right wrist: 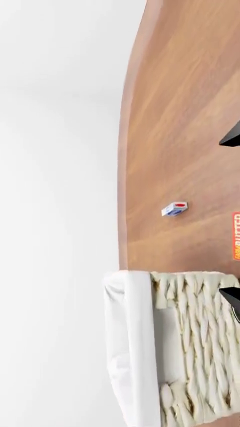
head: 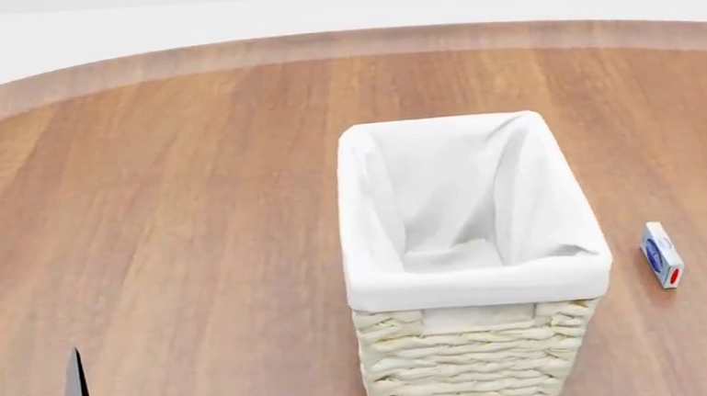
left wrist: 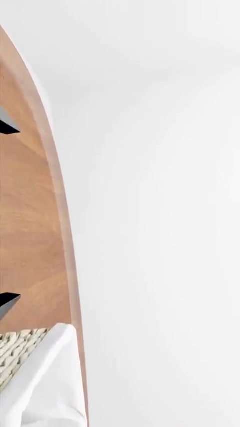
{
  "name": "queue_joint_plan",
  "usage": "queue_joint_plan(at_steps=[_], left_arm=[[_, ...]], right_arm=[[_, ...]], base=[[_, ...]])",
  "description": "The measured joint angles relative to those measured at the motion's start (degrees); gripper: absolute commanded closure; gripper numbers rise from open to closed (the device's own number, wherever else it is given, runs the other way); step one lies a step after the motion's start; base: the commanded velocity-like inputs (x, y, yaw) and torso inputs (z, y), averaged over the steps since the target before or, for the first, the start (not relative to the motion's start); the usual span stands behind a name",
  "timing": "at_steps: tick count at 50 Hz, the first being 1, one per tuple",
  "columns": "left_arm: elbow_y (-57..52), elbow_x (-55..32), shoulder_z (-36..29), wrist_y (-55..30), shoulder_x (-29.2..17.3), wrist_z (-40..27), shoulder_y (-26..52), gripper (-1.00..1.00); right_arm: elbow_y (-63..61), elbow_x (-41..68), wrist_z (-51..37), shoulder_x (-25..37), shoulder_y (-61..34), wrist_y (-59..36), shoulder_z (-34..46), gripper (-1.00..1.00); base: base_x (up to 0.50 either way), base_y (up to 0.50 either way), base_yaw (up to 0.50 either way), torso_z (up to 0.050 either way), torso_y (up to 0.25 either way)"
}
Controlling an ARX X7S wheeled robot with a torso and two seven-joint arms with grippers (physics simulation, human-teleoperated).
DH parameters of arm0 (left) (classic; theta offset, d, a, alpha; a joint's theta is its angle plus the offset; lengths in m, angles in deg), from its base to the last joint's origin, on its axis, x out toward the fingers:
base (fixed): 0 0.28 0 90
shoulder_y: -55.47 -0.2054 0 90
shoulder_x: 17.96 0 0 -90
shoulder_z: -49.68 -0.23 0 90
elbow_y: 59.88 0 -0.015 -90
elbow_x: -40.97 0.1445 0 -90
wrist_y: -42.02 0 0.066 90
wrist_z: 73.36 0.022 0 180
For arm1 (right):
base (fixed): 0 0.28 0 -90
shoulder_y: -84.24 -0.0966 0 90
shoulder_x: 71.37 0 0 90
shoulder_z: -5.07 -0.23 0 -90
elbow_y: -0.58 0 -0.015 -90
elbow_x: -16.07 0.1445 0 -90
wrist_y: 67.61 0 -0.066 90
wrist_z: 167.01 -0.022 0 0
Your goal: Pick up the alphabet soup and put it in the basket.
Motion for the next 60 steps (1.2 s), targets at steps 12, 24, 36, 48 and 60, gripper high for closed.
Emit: queue_joint_plan(at_steps=[12,24,36,48,60], left_arm=[[0.25,-0.09,-0.62,0.09,-0.22,-0.38,0.16,-1.00],[0.25,-0.14,-1.30,-0.07,-0.42,-0.78,0.27,-1.00],[0.07,-0.26,-1.68,-0.29,-0.67,-1.21,0.31,-1.00],[0.19,-0.51,-1.90,-0.22,-0.94,-1.58,0.37,-1.00],[0.51,-0.78,-2.08,-0.04,-1.19,-1.89,0.49,-1.00]], right_arm=[[10.08,-2.65,0.80,-2.70,-2.89,6.97,0.72,-1.00],[19.87,-4.83,1.38,-4.23,-5.65,12.73,2.03,-1.00],[27.37,-5.86,1.82,-4.71,-7.21,17.50,3.01,-1.00],[33.14,-6.70,1.53,-4.55,-8.78,20.31,3.73,-1.00],[36.47,-7.07,0.37,-4.13,-10.53,21.25,4.10,-1.00]], base=[[0.00,0.00,0.00,0.000,0.000],[0.00,0.00,0.00,0.000,0.000],[0.00,0.00,0.00,0.000,0.000],[0.00,0.00,0.00,0.000,0.000],[0.00,0.00,0.00,0.000,0.000]])
